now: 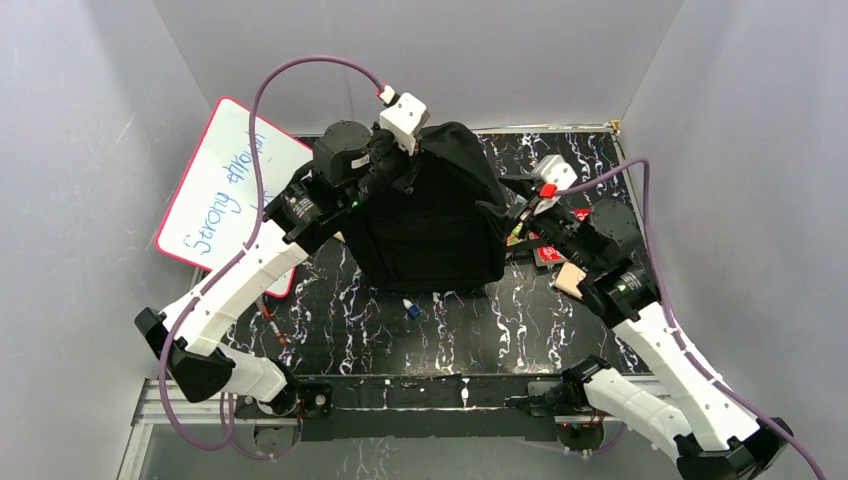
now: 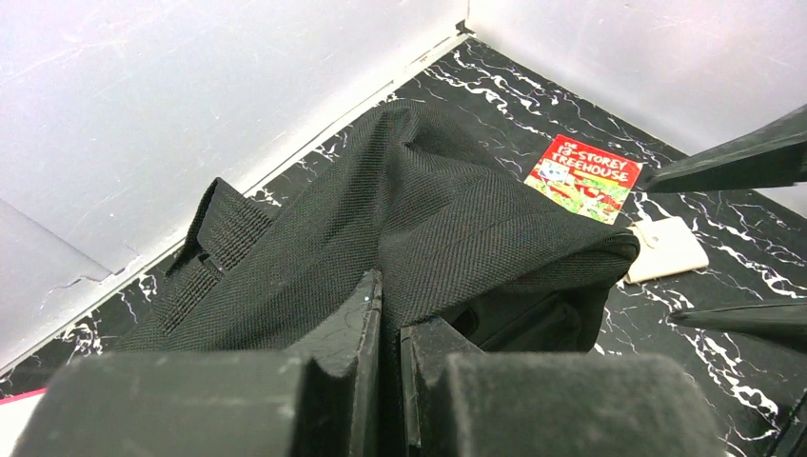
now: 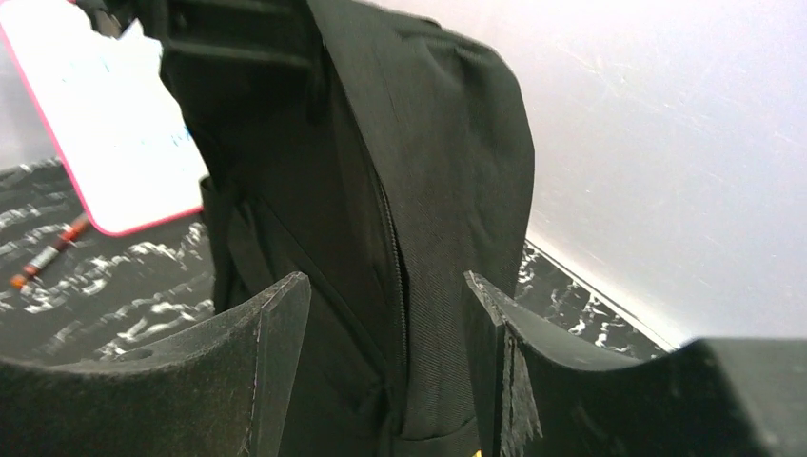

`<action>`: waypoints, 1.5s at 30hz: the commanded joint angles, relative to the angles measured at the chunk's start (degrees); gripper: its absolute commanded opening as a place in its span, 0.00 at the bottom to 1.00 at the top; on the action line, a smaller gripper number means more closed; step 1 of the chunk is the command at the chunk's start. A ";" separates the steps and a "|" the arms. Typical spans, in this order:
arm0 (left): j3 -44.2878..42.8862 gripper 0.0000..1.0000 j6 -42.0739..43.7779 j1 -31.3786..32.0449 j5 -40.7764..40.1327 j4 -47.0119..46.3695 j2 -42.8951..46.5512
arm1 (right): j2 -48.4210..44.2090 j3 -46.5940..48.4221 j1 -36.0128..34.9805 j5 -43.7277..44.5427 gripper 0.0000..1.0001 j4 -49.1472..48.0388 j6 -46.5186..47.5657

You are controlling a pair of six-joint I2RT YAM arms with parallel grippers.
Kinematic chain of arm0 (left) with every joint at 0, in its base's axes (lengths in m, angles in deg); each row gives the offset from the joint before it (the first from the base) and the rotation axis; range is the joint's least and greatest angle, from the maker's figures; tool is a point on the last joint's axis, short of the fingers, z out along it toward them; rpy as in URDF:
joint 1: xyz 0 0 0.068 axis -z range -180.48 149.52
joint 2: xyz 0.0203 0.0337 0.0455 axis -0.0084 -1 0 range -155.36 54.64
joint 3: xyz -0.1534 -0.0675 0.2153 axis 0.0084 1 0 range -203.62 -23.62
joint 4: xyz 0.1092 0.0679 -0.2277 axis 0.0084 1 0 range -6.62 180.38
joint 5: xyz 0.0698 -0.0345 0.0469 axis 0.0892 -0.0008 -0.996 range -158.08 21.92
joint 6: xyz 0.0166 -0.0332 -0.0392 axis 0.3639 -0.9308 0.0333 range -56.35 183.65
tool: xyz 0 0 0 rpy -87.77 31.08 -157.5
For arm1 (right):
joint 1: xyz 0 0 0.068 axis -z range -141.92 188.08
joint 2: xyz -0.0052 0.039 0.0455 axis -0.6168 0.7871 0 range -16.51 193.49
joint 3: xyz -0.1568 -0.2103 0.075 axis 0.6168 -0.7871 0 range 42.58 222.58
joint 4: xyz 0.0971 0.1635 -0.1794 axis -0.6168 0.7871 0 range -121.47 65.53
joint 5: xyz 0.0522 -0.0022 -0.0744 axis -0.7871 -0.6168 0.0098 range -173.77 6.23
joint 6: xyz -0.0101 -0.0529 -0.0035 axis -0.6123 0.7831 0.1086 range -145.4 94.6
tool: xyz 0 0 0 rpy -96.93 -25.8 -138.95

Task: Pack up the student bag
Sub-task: Unzip the student bag at the center of the board.

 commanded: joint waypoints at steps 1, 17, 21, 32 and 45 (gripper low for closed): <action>0.50 0.00 -0.80 0.23 2.02 -2.36 3.20 | 0.12 -1.37 0.01 0.59 0.69 -9.68 8.74; 1.11 0.00 -1.04 0.23 3.16 -2.05 3.00 | 13.14 6.28 0.04 -8.91 0.59 -14.21 10.30; 0.85 0.00 -1.13 0.22 3.27 -1.81 2.54 | 14.67 7.65 -0.01 -9.75 0.59 -14.54 10.99; 1.79 0.03 -3.52 0.22 3.22 -1.65 3.01 | 15.17 8.14 0.02 -4.15 0.00 -12.90 8.86; 5.93 0.57 -16.88 0.23 -0.33 -0.39 14.47 | 14.17 9.32 0.00 3.09 0.00 -9.23 -1.23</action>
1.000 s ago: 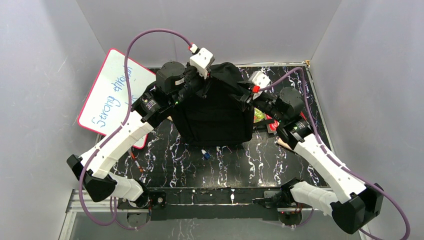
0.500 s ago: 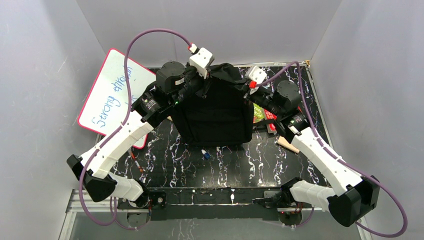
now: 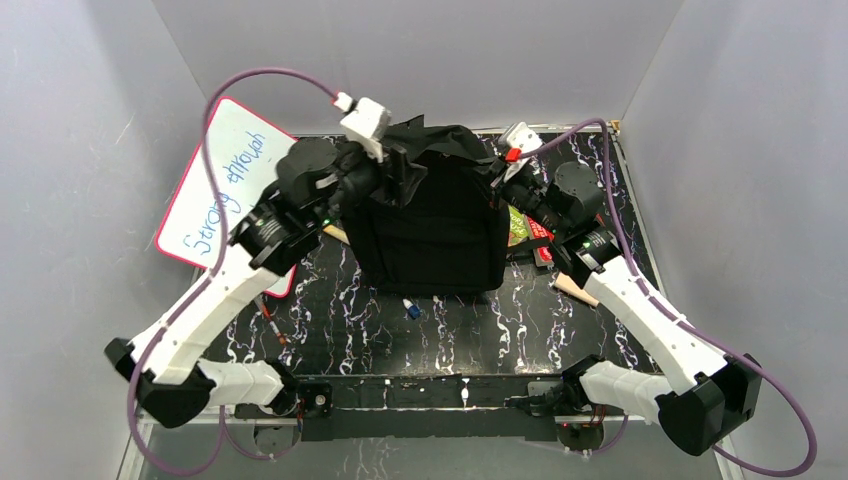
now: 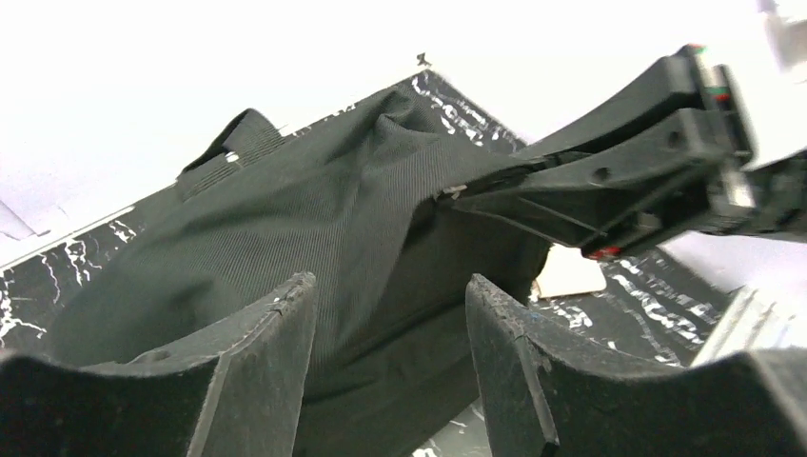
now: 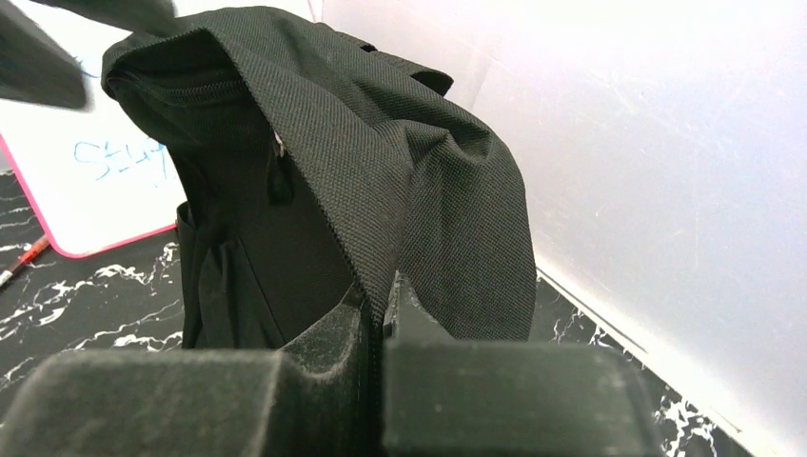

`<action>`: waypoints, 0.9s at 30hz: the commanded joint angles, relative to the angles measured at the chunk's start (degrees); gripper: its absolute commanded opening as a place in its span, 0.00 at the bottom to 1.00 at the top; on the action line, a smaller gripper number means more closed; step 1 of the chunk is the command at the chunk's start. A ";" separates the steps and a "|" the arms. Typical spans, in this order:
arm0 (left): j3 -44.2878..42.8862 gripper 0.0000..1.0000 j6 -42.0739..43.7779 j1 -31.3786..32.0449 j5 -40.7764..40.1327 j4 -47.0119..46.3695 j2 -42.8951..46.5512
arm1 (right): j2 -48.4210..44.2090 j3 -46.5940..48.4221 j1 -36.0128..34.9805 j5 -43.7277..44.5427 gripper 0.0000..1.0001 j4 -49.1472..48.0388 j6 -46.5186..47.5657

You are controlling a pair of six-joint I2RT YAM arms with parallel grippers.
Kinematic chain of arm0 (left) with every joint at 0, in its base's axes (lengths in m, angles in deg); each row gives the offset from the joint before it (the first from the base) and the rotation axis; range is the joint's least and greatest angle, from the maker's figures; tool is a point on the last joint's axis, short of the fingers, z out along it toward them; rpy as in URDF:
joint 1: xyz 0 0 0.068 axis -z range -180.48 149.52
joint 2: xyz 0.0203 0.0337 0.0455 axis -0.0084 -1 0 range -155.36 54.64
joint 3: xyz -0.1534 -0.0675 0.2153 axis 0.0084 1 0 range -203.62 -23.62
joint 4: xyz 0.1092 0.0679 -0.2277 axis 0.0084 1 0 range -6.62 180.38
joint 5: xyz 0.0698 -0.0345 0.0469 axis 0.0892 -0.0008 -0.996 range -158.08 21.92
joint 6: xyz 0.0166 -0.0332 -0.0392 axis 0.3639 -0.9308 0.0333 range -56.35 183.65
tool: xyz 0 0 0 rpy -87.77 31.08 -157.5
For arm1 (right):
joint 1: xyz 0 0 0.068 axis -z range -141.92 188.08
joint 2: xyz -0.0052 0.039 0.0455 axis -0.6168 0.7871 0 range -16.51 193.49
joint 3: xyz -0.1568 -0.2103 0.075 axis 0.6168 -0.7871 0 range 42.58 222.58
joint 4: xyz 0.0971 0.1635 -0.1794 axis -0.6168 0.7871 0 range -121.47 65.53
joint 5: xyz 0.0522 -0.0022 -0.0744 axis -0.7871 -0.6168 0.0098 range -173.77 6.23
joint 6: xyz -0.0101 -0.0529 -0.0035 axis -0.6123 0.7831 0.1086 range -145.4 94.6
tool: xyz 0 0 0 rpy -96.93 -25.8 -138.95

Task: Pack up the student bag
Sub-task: Unzip the student bag at the center of the board.

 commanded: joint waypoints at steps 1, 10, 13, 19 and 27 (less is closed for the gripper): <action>1.99 0.57 -8.67 0.16 -1.26 -1.16 8.38 | -1.57 3.69 0.01 5.61 0.00 -1.20 -6.12; 10.04 0.47 -21.31 0.16 7.63 -8.96 8.25 | -0.40 7.24 0.00 5.66 0.00 -0.41 -15.69; 10.10 0.45 -20.73 0.22 8.50 -10.53 5.50 | -0.27 7.46 0.04 4.80 0.00 -0.32 -16.26; 12.11 0.45 -19.26 0.25 8.43 -17.28 2.22 | -1.07 7.34 0.00 4.73 0.00 0.03 -16.22; 15.22 0.47 -17.36 0.33 6.83 -26.32 0.08 | -1.18 6.83 0.07 3.68 0.00 0.03 -16.63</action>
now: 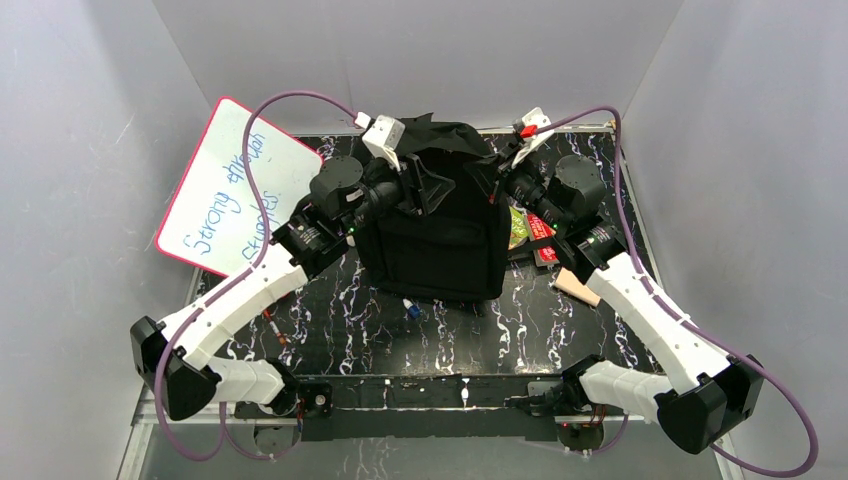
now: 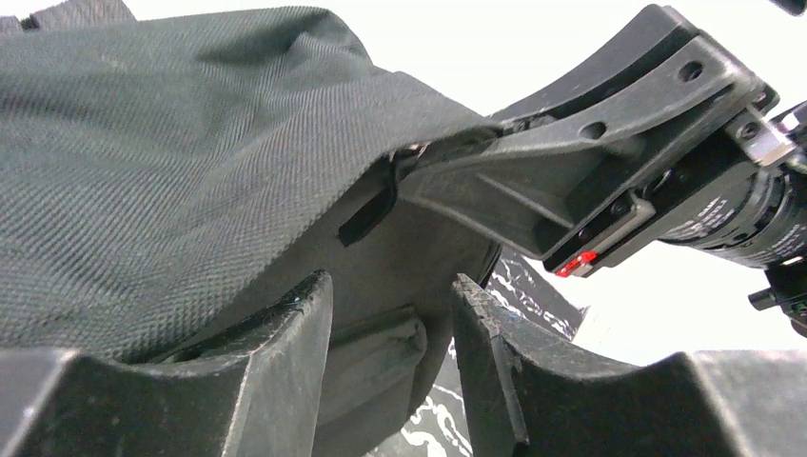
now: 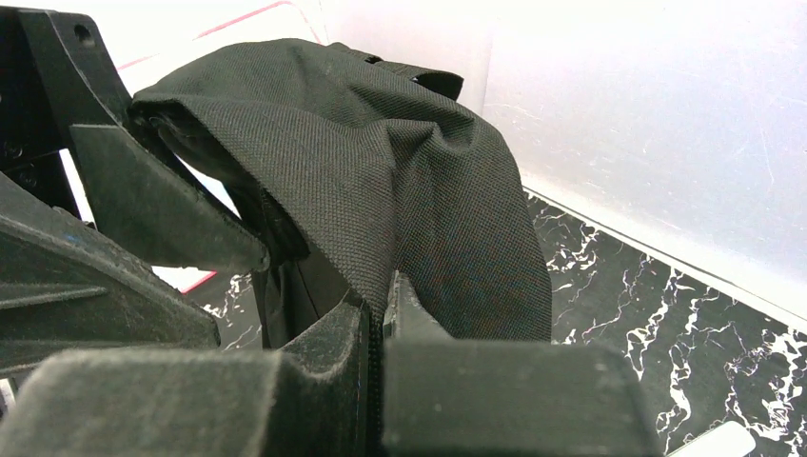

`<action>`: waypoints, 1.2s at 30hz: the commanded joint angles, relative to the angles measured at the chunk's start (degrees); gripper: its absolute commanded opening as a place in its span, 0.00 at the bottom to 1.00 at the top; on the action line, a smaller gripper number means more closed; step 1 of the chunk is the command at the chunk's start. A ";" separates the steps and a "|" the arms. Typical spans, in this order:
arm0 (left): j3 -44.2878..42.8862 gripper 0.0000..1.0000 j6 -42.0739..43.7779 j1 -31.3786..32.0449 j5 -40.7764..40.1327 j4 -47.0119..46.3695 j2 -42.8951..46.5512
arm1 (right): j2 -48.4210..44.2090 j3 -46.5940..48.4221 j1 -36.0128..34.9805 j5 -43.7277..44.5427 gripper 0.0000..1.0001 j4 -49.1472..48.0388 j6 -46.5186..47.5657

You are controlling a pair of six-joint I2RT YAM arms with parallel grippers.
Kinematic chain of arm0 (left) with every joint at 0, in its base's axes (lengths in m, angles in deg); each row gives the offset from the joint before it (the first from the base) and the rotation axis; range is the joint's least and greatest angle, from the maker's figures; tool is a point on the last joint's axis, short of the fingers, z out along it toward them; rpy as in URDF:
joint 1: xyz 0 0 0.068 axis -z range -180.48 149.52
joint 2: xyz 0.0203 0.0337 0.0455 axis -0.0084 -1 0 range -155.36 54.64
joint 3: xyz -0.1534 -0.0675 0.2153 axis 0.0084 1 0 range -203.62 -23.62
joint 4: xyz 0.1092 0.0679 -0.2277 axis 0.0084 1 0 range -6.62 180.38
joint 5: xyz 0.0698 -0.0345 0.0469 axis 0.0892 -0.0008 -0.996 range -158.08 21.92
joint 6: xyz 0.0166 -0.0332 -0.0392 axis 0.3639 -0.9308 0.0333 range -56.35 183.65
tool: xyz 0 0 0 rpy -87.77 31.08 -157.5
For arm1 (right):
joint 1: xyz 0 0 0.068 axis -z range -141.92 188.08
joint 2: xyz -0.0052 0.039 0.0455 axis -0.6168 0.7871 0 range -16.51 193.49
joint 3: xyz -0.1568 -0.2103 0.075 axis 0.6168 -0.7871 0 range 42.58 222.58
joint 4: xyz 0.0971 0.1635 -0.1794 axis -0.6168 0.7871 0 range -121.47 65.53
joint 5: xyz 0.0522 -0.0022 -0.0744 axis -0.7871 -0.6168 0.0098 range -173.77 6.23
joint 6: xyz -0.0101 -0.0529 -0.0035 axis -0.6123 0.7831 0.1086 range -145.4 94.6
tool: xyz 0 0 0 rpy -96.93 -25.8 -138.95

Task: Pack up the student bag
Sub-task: Unzip the student bag at the center of the board.

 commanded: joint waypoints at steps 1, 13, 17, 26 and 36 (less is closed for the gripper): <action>1.67 0.48 1.94 0.33 -1.12 -9.83 0.95 | -1.67 3.31 0.06 -1.20 0.00 -4.99 -1.29; 1.49 0.51 3.40 0.38 -0.84 -16.21 -1.72 | -2.34 2.70 -0.04 -2.45 0.00 -5.26 -2.14; 0.59 0.51 3.32 0.38 -0.89 -16.58 -3.19 | -2.68 2.35 -0.03 -2.87 0.00 -5.17 -2.37; -2.13 0.25 1.19 0.33 -0.21 -16.86 -5.12 | -3.74 0.83 0.05 -2.82 0.00 -5.16 -2.41; -2.20 0.00 0.72 0.37 0.41 -16.23 -2.90 | -4.71 -0.97 0.01 -0.87 0.00 -5.26 -1.80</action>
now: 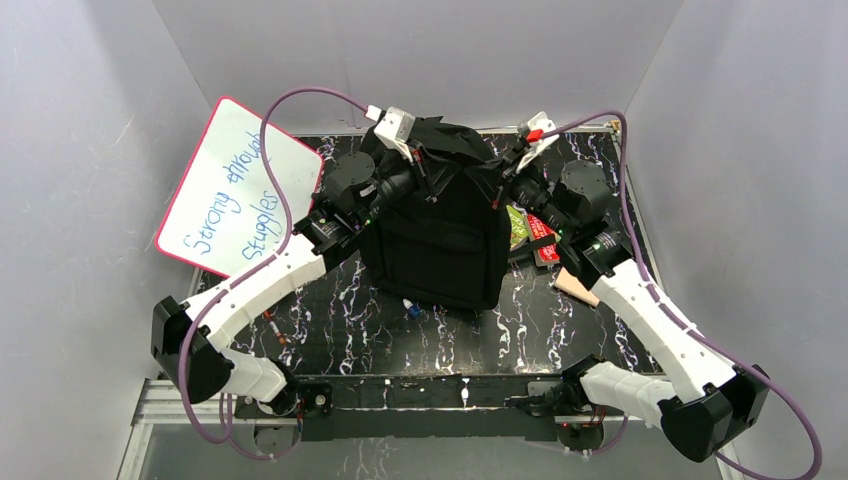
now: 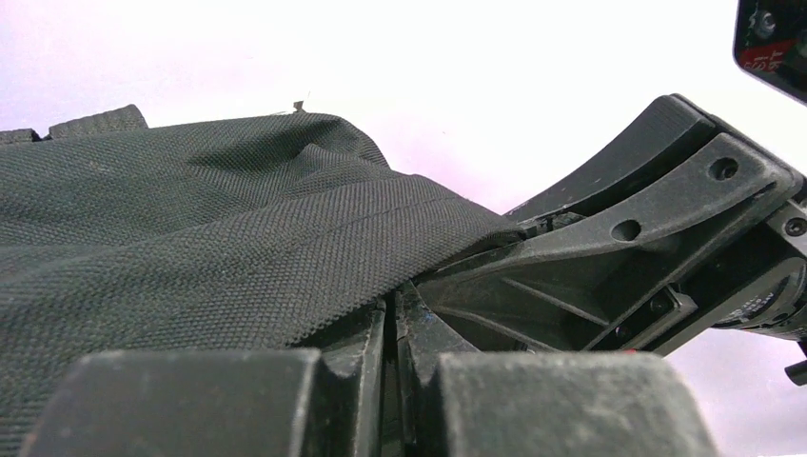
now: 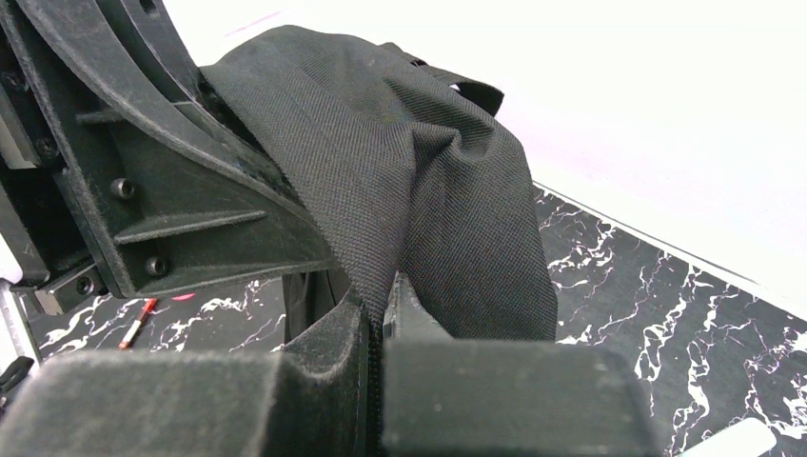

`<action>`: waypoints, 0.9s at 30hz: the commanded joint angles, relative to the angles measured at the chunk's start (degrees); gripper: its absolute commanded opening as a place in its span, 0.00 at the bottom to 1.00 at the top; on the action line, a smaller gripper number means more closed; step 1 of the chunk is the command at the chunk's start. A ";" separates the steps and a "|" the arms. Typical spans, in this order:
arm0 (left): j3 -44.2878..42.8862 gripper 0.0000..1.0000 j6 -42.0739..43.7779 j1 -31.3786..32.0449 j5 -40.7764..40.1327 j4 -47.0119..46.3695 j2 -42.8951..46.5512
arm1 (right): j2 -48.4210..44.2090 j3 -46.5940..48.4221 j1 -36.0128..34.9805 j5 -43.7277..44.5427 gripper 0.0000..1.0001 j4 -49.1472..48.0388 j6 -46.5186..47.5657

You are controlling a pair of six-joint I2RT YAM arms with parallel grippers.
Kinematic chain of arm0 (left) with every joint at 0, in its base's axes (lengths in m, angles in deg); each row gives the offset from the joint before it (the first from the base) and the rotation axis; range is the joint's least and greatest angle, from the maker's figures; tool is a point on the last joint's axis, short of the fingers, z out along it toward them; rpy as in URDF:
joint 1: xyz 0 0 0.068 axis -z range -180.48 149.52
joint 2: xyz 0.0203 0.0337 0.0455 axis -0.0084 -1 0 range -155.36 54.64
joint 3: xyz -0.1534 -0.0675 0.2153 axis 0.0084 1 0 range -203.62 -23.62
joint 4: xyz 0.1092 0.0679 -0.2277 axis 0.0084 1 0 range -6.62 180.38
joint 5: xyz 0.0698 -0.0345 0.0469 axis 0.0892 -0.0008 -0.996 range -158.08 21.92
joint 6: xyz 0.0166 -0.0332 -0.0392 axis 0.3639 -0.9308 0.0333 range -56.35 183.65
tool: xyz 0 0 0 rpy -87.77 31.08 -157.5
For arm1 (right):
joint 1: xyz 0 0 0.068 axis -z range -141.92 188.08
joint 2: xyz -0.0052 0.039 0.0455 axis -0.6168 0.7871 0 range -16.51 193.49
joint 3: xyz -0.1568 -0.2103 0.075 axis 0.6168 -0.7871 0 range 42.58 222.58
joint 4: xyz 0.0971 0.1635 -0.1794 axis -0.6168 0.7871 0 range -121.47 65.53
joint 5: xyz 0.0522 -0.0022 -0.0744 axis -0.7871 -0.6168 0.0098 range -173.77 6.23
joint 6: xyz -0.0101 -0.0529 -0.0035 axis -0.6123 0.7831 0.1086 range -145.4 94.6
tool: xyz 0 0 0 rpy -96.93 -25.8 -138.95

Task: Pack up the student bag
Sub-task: Unzip the student bag at the center of the board.

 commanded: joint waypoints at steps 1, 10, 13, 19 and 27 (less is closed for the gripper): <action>-2.30 0.00 0.10 0.09 0.57 -1.36 3.37 | -2.43 -0.06 0.01 0.81 0.00 -6.31 -0.30; -2.44 0.00 2.73 0.08 -4.27 6.46 6.45 | -2.69 -0.68 -0.04 5.64 0.00 -5.61 0.58; -2.93 0.00 3.77 0.10 -8.08 10.06 7.16 | -3.01 -0.95 -0.02 7.64 0.00 -5.96 0.79; -3.27 0.00 6.20 0.11 -16.60 14.74 8.89 | -3.57 -1.43 -0.04 8.85 0.00 -6.48 1.34; -5.29 0.00 10.89 0.14 -24.33 20.71 9.32 | -4.22 -1.82 -0.05 10.06 0.00 -6.79 1.63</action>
